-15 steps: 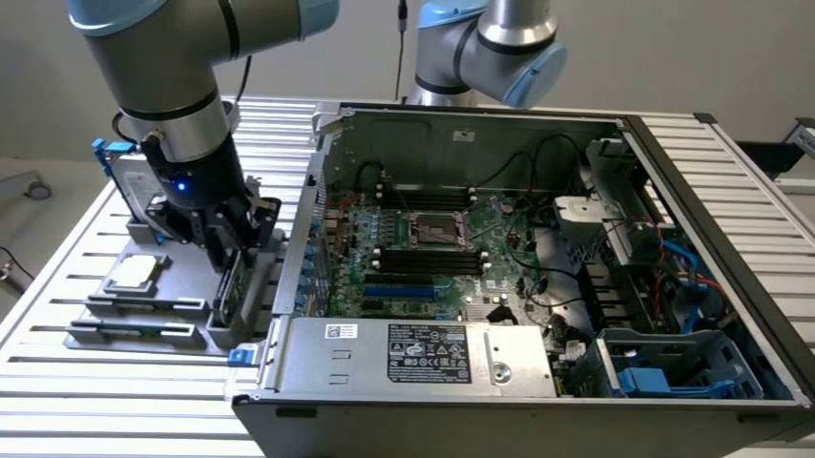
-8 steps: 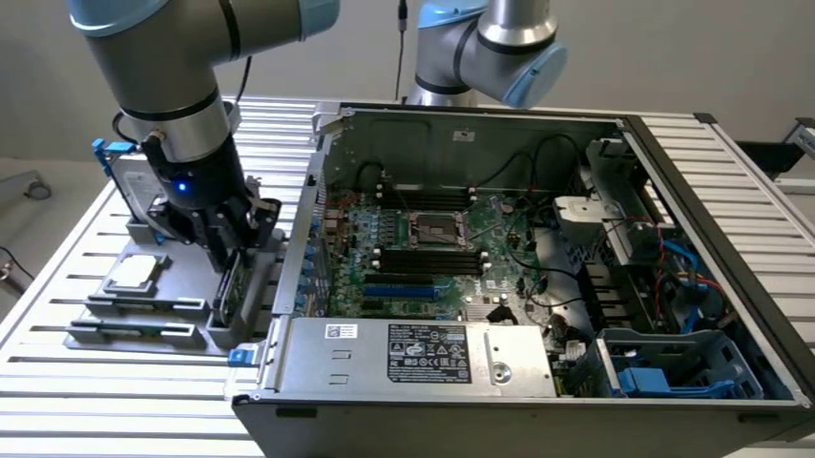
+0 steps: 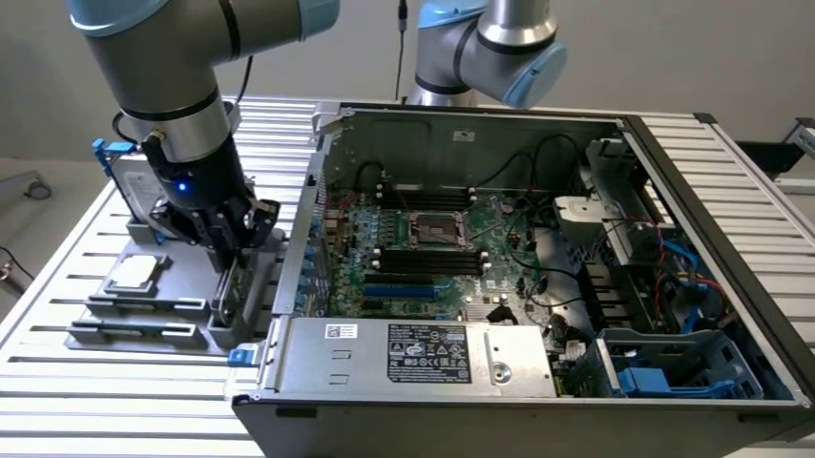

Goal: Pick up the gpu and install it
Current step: 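Pick up the gpu and move the gpu toward the slot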

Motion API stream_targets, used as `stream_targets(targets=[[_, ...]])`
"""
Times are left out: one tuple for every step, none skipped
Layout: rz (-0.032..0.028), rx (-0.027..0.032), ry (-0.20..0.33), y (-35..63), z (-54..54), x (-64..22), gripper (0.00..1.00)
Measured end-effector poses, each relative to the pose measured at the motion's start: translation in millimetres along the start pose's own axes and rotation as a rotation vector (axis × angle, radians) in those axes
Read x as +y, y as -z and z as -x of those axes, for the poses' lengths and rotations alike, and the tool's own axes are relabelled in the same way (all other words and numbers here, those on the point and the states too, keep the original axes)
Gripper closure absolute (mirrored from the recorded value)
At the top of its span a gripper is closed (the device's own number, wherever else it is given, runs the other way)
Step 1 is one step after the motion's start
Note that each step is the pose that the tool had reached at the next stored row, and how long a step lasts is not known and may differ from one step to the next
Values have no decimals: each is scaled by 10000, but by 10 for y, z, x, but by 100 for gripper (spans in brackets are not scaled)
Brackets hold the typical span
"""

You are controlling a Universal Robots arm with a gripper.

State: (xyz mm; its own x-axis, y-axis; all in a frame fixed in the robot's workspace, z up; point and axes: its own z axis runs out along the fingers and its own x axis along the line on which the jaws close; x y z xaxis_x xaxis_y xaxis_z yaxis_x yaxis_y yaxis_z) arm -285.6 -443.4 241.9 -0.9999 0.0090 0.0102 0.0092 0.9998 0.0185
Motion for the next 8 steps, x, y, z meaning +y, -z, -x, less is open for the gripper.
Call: stream_targets(targets=[[0, 0, 0, 0, 0, 0, 74], [0, 0, 0, 0, 0, 0, 74], [0, 0, 0, 0, 0, 0, 74], [0, 0, 0, 0, 0, 0, 74], [0, 0, 0, 0, 0, 0, 74], [1, -1, 0, 0, 0, 0, 74], [0, 0, 0, 0, 0, 0, 74], [0, -1, 0, 0, 0, 0, 74]])
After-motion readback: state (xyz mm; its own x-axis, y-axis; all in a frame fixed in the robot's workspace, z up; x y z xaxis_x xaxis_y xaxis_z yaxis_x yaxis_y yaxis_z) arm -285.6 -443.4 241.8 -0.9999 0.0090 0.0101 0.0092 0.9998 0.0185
